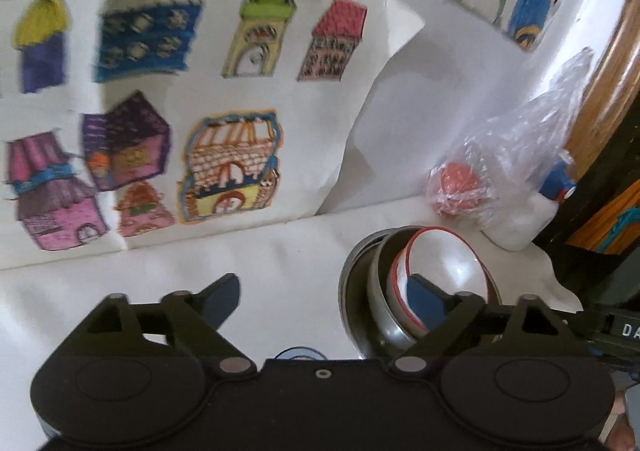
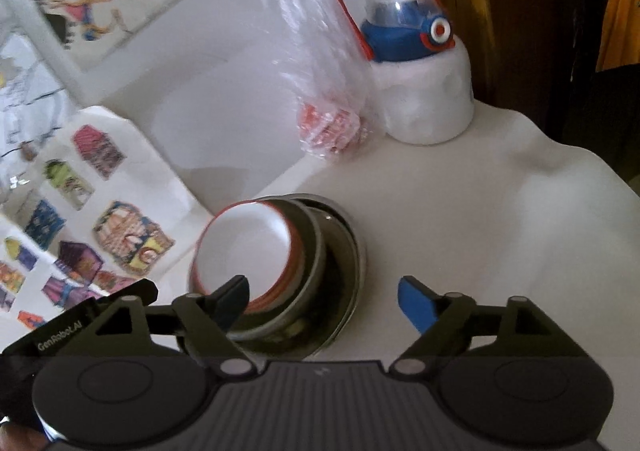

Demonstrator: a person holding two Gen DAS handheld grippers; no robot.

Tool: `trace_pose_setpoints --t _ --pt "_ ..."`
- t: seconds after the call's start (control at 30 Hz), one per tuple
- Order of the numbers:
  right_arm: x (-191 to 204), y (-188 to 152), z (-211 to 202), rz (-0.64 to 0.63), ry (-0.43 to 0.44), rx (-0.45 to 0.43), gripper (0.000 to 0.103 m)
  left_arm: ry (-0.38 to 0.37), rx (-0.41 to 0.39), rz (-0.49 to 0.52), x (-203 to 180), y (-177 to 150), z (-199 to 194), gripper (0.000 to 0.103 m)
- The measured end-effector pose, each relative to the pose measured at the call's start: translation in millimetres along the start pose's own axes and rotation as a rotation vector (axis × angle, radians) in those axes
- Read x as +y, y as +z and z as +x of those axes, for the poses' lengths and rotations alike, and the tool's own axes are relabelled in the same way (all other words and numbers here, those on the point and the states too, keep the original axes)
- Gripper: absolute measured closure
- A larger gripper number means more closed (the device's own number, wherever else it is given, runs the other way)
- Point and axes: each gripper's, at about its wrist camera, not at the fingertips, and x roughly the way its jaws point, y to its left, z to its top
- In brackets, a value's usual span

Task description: Organize plates and bowls

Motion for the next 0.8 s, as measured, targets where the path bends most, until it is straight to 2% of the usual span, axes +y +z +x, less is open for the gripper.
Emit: trace_pose_setpoints --t 0.17,0.3,0.57,0.8 --pt "11 -31 -30 -0.022 0.023 -0.073 0.006 0.004 -0.066 0.024 5 -19 -39 0.001" --pt "19 -56 -54 -0.015 0.057 -0.123 0.001 0.008 -0.122 0.038 13 -36 -74 0.001" --pt "33 -112 -108 -0.082 0.072 -0.294 0.000 0.019 -0.216 0.062 30 -74 -137 0.001" --pt "46 -164 -136 -0.175 0.031 -0.403 0.000 0.054 -0.304 0.109 42 -115 -178 0.001"
